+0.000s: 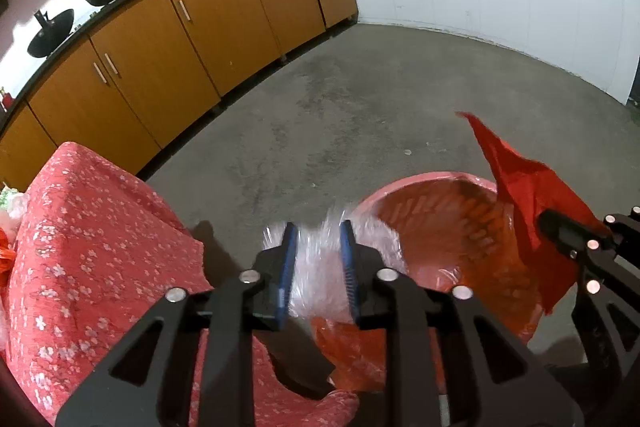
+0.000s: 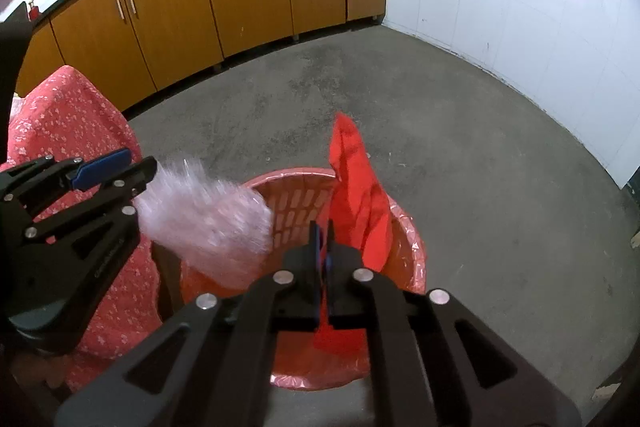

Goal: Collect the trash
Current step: 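Open both tools to drop the bubble wrap and red cloth into the wastebasket, then grasp a bubble wrap piece with the right tool while the left tool approaches the pink bag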

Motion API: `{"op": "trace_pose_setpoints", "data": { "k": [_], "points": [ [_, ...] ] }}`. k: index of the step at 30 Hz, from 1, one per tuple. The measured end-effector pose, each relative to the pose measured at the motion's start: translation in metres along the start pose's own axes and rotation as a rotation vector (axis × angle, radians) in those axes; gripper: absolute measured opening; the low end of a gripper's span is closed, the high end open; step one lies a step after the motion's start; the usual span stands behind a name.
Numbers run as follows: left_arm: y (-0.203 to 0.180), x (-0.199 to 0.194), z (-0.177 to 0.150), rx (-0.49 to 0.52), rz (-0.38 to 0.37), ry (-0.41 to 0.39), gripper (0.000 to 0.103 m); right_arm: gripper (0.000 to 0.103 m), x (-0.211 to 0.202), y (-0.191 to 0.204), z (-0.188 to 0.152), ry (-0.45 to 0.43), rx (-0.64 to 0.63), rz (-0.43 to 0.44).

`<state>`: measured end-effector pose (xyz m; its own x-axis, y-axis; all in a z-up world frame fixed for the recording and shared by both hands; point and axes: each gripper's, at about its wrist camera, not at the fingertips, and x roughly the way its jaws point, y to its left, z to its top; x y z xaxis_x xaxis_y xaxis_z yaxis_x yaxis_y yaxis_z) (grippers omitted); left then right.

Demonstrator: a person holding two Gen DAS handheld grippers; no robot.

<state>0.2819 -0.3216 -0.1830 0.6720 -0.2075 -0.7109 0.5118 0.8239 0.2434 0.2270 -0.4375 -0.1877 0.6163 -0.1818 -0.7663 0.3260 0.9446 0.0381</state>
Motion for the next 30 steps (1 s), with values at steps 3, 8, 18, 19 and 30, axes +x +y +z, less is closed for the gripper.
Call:
{"op": "trace_pose_setpoints", "data": {
  "k": [3,8,18,19,30],
  "points": [
    [-0.002,0.001,0.001,-0.010,-0.035,0.003,0.028,0.006,0.003,0.002,0.000,0.013,0.006,0.012],
    [0.001,-0.002,0.002,-0.026,-0.059,0.000,0.028,0.006,0.001,0.001,0.000,-0.001,0.009,0.011],
    [0.051,-0.057,0.020,-0.139,-0.023,-0.102,0.042,0.025,-0.040,0.015,0.016,-0.111,-0.008,0.017],
    [0.059,-0.066,0.020,-0.154,-0.016,-0.115,0.044,0.027,-0.047,0.022,0.019,-0.128,-0.021,0.028],
    [0.207,-0.173,-0.022,-0.369,0.174,-0.217,0.052,0.036,-0.135,0.164,0.059,-0.266,-0.173,0.303]
  ]
}}
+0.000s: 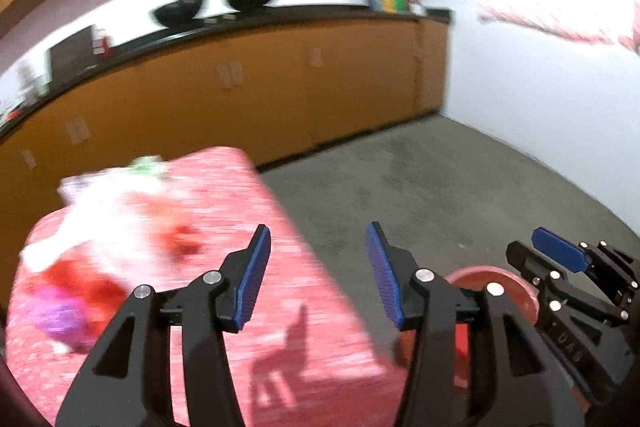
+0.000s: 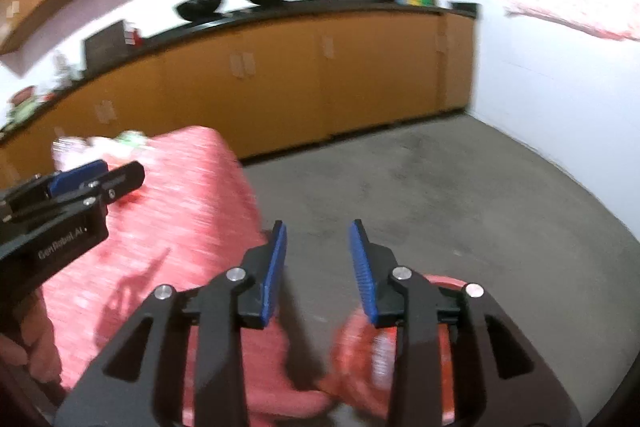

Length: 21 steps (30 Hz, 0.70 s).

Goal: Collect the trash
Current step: 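Grasp a bubble wrap piece with the right tool while the left tool approaches the pink bag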

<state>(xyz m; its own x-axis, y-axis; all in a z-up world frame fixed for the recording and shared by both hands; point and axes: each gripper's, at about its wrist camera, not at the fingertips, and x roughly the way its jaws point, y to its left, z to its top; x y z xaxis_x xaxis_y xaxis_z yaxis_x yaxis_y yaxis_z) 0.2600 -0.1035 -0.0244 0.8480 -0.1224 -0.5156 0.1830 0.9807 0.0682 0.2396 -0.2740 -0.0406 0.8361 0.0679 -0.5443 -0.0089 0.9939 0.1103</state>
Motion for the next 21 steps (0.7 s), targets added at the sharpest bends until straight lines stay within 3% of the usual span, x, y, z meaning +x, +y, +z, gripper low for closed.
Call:
{"op": "trace_pose_setpoints", "data": {
  "k": [5,11,16,21],
  "points": [
    [0.097,-0.036,-0.014,-0.048,0.187,-0.039,0.060,0.043,0.008,0.089,0.015,0.012,-0.066,0.172],
    [0.187,-0.052,-0.049,-0.120,0.377,-0.022,0.066,0.052,0.029,0.176,0.013,0.045,-0.156,0.270],
    [0.233,-0.059,-0.072,-0.230,0.427,-0.004,0.068,0.059,0.051,0.219,0.006,0.078,-0.203,0.302],
    [0.259,-0.063,-0.088,-0.291,0.449,-0.021,0.070,0.061,0.071,0.243,-0.001,0.081,-0.259,0.259]
  ]
}}
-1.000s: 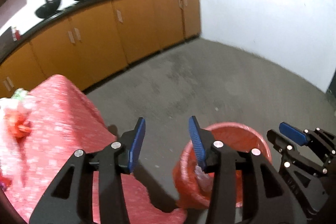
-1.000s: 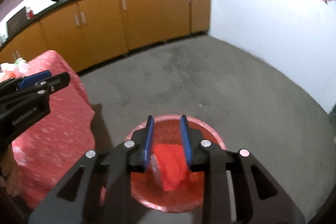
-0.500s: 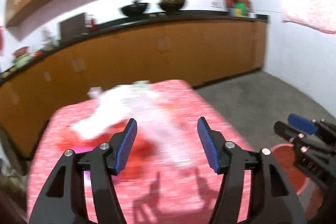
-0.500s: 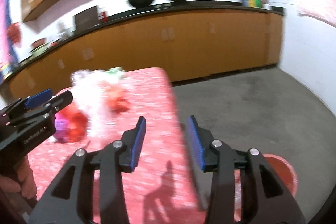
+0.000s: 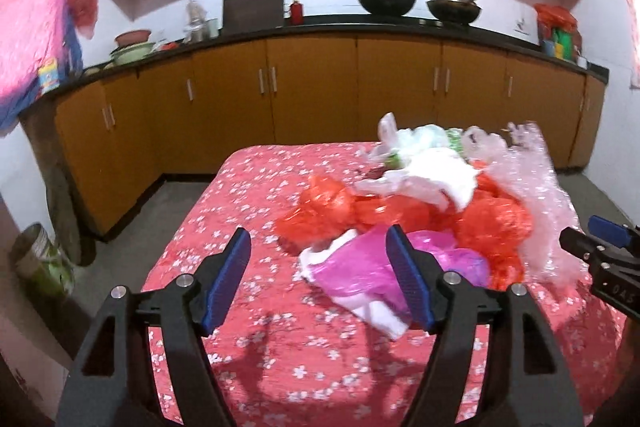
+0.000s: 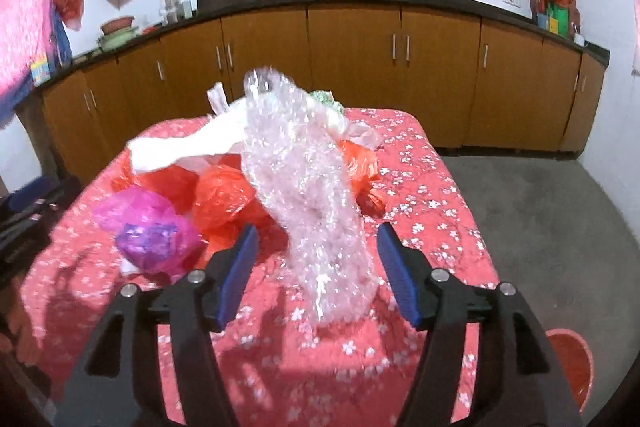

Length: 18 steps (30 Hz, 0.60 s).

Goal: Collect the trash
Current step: 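Grasp a bubble wrap piece with the right tool while the left tool approaches the pink bag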

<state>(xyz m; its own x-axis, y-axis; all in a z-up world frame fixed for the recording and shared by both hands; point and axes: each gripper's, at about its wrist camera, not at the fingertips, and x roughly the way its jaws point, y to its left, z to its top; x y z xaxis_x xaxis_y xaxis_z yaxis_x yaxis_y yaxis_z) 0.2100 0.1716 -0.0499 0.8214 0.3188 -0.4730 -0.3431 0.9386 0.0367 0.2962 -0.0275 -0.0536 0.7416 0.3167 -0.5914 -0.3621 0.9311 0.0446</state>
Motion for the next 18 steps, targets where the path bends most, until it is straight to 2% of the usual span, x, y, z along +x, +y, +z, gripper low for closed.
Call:
{"op": "trace_pose_setpoints", "data": {
  "k": [6,8,9,10,12,18],
  "points": [
    [0.007,0.004,-0.009,-0.001,-0.011,0.003,0.070,0.061,0.016,-0.006,0.004,0.029,0.021,-0.018],
    [0.008,0.005,-0.010,-0.001,-0.023,0.000,0.070,0.058,0.021,-0.005,0.005,0.042,0.002,-0.023],
    [0.009,0.006,-0.010,-0.001,-0.027,0.000,0.071,0.049,0.024,-0.004,0.006,0.052,-0.002,-0.017],
    [0.008,0.006,-0.009,-0.002,-0.032,0.002,0.072,0.034,0.027,-0.004,0.007,0.067,-0.007,-0.015],
    [0.006,0.007,-0.008,-0.007,-0.047,-0.006,0.073,0.016,0.032,-0.002,0.007,0.083,-0.009,-0.016],
    [-0.009,0.007,-0.007,0.024,-0.103,-0.004,0.076,0.012,0.022,-0.006,0.006,0.029,0.016,-0.045]
  ]
}}
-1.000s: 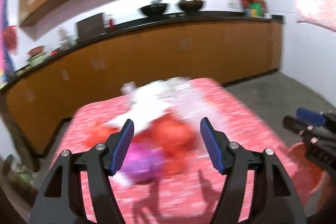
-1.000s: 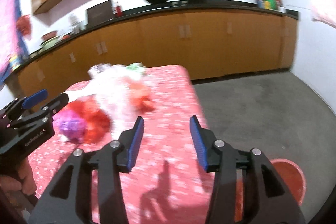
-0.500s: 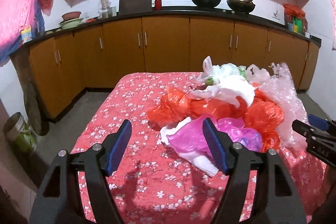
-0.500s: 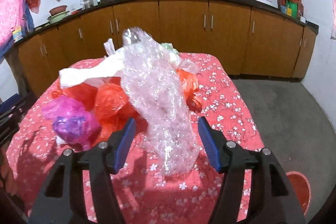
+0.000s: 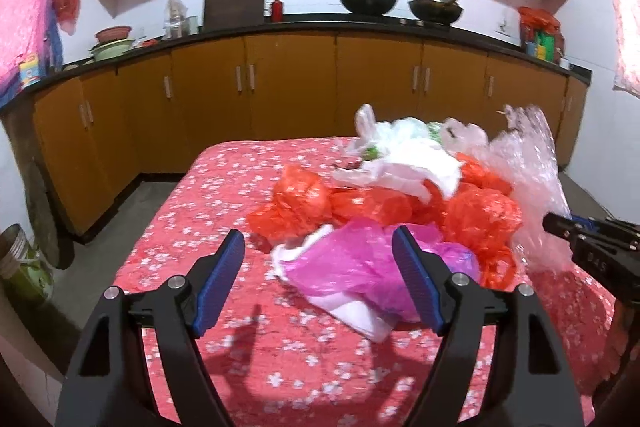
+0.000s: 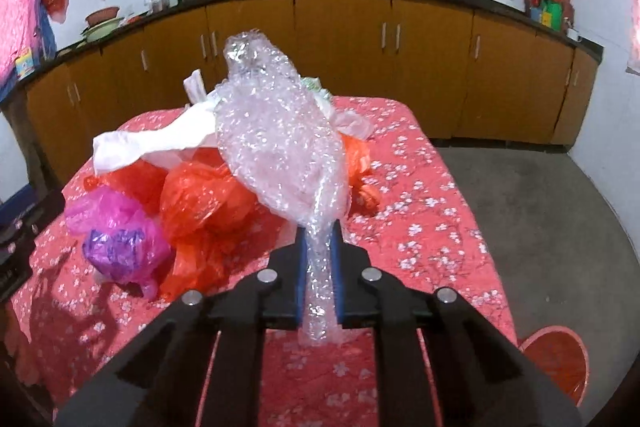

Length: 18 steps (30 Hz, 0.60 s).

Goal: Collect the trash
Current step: 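Grasp a bubble wrap piece with the right tool while the left tool approaches the pink bag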

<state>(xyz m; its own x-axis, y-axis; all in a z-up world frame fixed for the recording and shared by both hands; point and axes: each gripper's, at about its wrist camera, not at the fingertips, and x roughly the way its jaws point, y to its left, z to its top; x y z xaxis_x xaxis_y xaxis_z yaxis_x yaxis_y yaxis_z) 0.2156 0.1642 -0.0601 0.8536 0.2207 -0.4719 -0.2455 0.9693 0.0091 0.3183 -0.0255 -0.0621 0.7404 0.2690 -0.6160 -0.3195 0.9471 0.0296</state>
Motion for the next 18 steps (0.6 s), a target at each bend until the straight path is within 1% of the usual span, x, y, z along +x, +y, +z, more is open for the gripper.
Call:
{"op": "trace_pose_setpoints", "data": {
  "k": [6,8,12,14,15,16,17,18],
  "points": [
    [-0.023,0.003,-0.001,0.052,-0.056,0.027,0.076,0.011,-0.001,-0.003,-0.003,0.006,0.020,0.002],
    [-0.032,0.006,-0.001,0.074,-0.067,0.048,0.076,0.011,-0.002,-0.004,-0.004,0.010,0.026,0.003],
    [-0.047,0.015,-0.002,0.118,-0.061,0.096,0.076,0.011,-0.003,-0.005,-0.004,0.019,0.037,0.007],
    [-0.049,0.021,-0.002,0.123,-0.059,0.121,0.065,0.011,-0.003,-0.005,-0.005,0.021,0.039,0.009],
    [-0.049,0.025,-0.002,0.117,-0.074,0.140,0.053,0.011,-0.004,-0.005,-0.005,0.021,0.040,0.010],
    [-0.048,0.027,-0.002,0.110,-0.087,0.155,0.038,0.011,-0.004,-0.005,-0.005,0.021,0.040,0.010],
    [-0.047,0.029,-0.003,0.106,-0.095,0.167,0.034,0.011,-0.004,-0.005,-0.005,0.020,0.040,0.009],
    [-0.046,0.030,-0.003,0.101,-0.103,0.171,0.032,0.012,-0.005,-0.005,-0.005,0.019,0.041,0.010]
  ]
}}
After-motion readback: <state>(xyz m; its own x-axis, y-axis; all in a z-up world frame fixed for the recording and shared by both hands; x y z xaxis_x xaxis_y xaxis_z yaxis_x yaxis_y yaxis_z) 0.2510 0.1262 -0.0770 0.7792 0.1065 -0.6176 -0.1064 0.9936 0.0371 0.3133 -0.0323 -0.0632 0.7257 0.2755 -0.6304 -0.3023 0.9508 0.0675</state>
